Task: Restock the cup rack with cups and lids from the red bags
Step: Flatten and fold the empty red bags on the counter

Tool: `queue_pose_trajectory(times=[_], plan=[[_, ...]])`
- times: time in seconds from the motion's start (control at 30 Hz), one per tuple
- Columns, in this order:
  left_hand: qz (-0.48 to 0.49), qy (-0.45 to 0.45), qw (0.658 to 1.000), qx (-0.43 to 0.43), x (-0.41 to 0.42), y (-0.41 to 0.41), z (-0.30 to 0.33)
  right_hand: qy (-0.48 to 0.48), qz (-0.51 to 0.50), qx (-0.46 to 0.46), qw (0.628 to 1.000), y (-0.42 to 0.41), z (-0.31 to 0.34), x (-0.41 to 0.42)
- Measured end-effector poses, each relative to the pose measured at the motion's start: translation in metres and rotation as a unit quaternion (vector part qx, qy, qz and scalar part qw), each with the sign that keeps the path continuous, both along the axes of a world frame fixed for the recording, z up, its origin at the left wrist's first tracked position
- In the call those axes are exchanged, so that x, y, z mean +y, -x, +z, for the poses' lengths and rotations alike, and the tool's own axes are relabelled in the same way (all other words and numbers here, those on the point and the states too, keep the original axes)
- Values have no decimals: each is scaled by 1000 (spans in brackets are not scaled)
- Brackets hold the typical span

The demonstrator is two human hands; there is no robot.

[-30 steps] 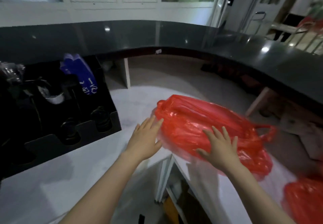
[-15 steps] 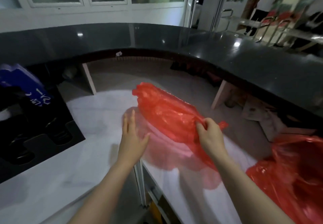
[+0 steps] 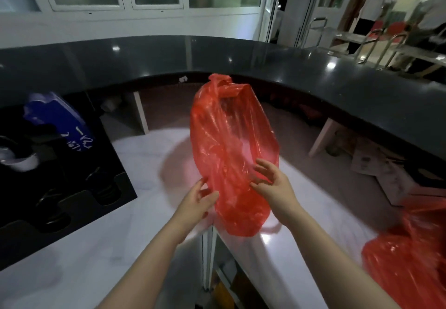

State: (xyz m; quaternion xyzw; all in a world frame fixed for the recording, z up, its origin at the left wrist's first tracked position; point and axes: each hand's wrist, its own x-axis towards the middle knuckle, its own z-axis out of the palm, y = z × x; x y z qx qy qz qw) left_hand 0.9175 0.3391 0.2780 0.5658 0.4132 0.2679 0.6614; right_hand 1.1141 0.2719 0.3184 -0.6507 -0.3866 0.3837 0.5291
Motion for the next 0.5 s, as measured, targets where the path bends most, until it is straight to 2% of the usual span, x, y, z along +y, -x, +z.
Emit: queue_pose_trajectory(times=[0.07,0.13,0.2,0.27,0.33,0.43,0.5], plan=[[-52,-7,998,-19,-4,-3,-7,15,41,-17,999,6,-9,-2],[-64,-28,997,-18,-5,-7,-12,45,93,-65,993,14,-17,-1],[-33,-29,998,-39,-2,-12,-13,76,117,-175,975,18,-20,4],[14,-39,998,-45,5,-12,-11,102,105,-339,929,17,-23,8],[79,-85,993,-10,17,-8,-5,131,65,-431,890,11,-23,10],[194,-116,974,-8,34,0,6,138,-43,-401,905,3,-27,8],[216,-107,970,-39,39,3,13,120,-115,-301,939,0,-27,7]])
